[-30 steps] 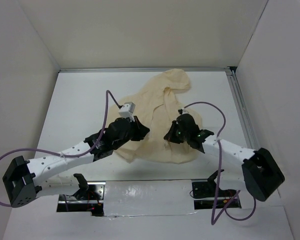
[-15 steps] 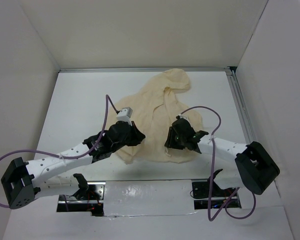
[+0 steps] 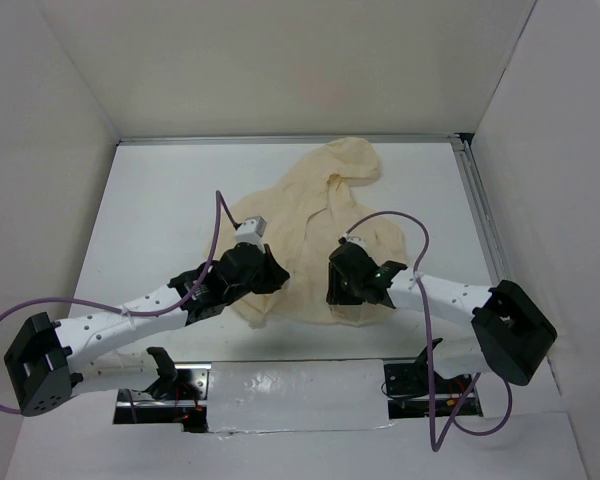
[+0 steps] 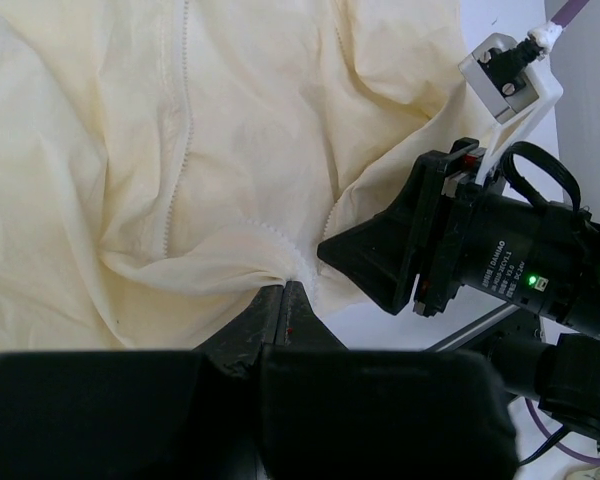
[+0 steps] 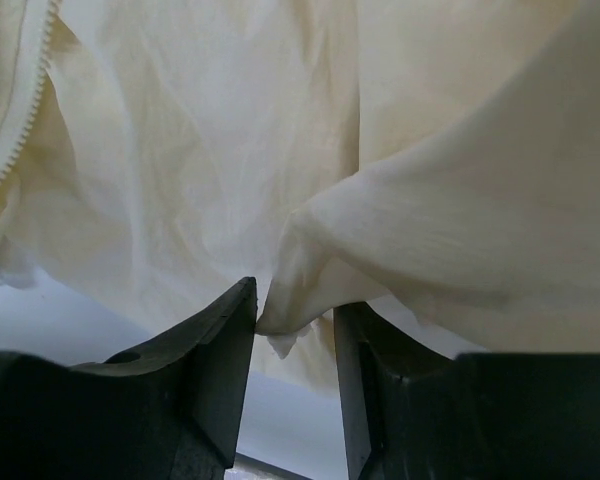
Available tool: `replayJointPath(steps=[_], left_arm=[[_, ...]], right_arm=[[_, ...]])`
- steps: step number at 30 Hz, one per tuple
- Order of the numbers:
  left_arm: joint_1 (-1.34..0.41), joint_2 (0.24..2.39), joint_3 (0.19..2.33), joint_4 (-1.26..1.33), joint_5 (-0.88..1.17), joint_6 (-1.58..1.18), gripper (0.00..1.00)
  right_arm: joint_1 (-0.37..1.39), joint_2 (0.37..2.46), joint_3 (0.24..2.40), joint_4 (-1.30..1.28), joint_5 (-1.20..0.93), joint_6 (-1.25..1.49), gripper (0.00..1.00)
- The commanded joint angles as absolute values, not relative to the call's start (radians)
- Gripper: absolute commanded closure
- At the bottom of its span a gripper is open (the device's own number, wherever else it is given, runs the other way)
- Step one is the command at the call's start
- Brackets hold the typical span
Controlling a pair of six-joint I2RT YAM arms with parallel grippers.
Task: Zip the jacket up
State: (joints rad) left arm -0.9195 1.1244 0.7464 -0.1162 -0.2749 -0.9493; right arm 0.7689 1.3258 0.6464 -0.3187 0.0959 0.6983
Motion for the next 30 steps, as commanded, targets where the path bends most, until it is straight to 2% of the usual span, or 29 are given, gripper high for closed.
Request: replayJointPath(steps=[1, 4, 8, 9, 11, 12, 18, 26, 30], left_arm=[[-0.916, 1.126, 0.785, -0.115, -0.288, -0.951, 1.0], [-0.916, 1.126, 0.781, -0.12, -0.294, -0.954, 1.0], [-0.916, 1.132, 0.782, -0.118, -0.285, -0.951, 1.0], [-0.916, 1.132, 0.784, -0.118, -0.284, -0.953, 1.0], [-0.916, 1.137, 0.787, -0.123, -0.282, -0.956, 1.0], [-0.916, 1.135, 0.787, -0.121, -0.284, -0.954, 1.0], [-0.914, 1.129, 0.805, -0.104, -0.287, -0.927, 1.0], [-0.902, 1.138, 0.989, -0.061, -0.299, -0.804, 1.0], [-0.887, 1.137, 1.086, -0.009, -0.258, -0.729, 1.0]], right_arm=[[0.79, 1.319, 0.686, -0.376, 0.141, 0.709, 0.56], [0.804, 1.318, 0.683, -0.385, 0.155, 0.719, 0.56], [0.825, 1.341, 0.703, -0.413, 0.219, 0.741, 0.71], [0.827, 1.344, 0.707, -0.419, 0.227, 0.744, 0.76], [0.833, 1.344, 0.707, -0.417, 0.241, 0.753, 0.94], [0.83, 1.338, 0.704, -0.41, 0.239, 0.753, 1.0], [0.801, 1.234, 0.678, -0.313, 0.135, 0.71, 1.0], [0.635, 0.915, 0.676, 0.117, -0.113, 0.597, 1.0], [0.545, 0.888, 0.713, 0.267, -0.337, 0.568, 1.0]])
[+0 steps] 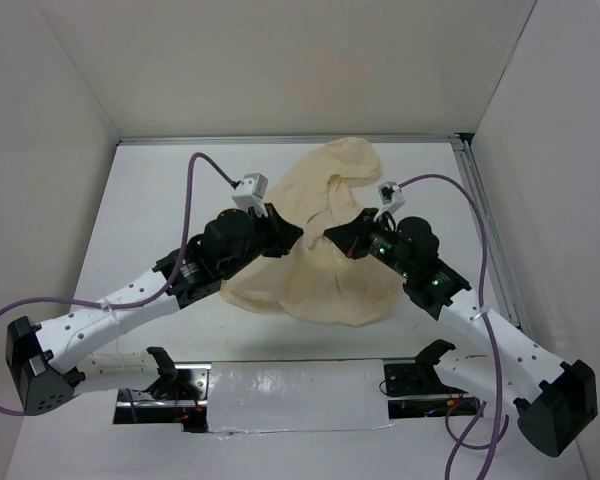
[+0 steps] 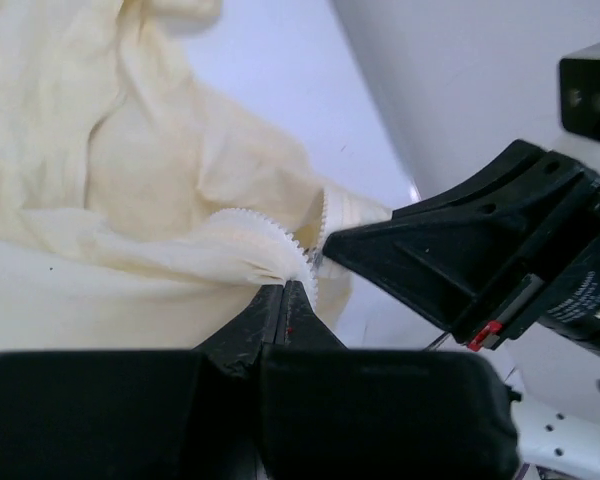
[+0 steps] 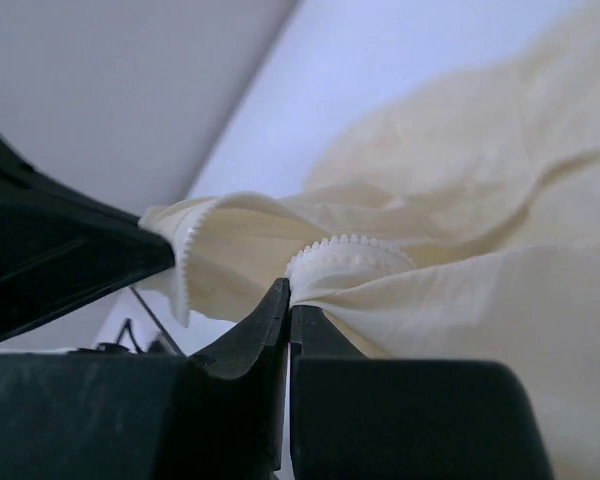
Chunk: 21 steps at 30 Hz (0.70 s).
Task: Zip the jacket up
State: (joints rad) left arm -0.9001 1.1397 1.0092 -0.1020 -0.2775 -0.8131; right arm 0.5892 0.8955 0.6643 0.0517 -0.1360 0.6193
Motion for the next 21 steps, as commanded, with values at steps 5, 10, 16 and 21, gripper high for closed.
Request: replayJointPath(steps=[5, 10, 16, 21], left_arm=[[-0.862, 1.158, 1.127, 0.113, -0.204, -0.657, 1.0], [-0.821, 1.189, 1.155, 0.12, -0.173, -0.647, 1.0], [-0.811, 1.206, 1.149, 0.137, -0.138, -0.678, 1.0], [-0.811, 1.187, 1.129, 0.144, -0.141, -0.712, 1.0]], right_arm=[[0.408, 0.952, 0.707, 0.514, -0.621, 0.66, 1.0], [0.376, 0.966, 0.687, 0.624, -0.75, 0.626, 1.0], [0.388, 0.988, 0.686, 0.663, -0.742, 0.686, 1.0], [0.39, 0.979, 0.643, 0.657, -0.695, 0.735, 1.0]])
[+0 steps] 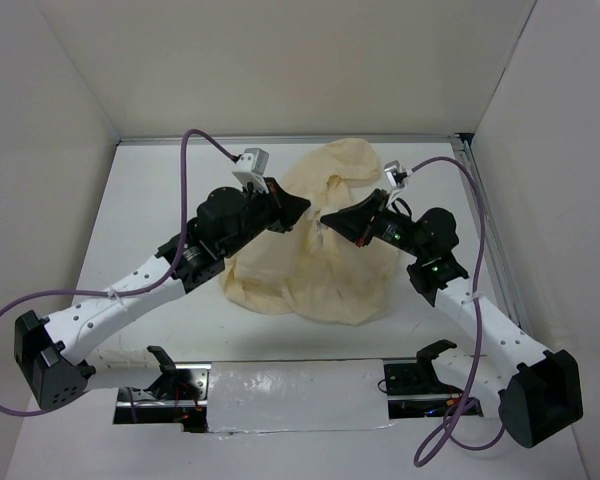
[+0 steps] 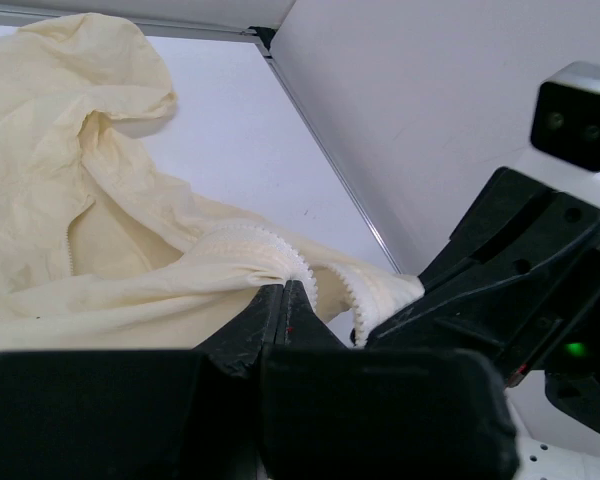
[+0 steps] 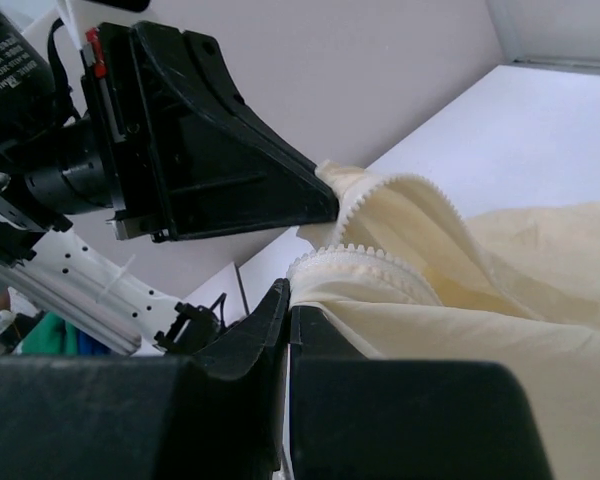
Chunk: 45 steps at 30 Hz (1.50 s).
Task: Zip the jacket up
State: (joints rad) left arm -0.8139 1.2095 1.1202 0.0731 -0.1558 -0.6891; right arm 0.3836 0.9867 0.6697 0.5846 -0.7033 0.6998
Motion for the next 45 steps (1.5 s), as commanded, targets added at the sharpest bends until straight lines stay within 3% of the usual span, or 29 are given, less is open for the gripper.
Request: replayJointPath(steps=[1, 13, 35, 45], left_arm=[[-0.811, 1.183, 1.123, 0.143, -0.141, -0.727, 1.0], [-0.811, 1.183, 1.086, 0.132, -0.147, -0.851, 1.0], [-0.811, 1.167, 1.06, 0.133, -0.184, -0.885, 1.0], [-0.811, 1.158, 1.029, 0.13, -0.187, -0.982, 1.0]], right_arm=[[0.391, 0.976, 0.634, 0.657, -0.686, 0.739, 1.0], [0.425, 0.985, 0.529, 0.84, -0.575, 0.85, 1.0], [0.434, 1.002, 0.496, 0.862, -0.551, 0.9, 1.0], [0.462, 1.049, 0.436, 1.055, -0.503, 1.009, 1.0]])
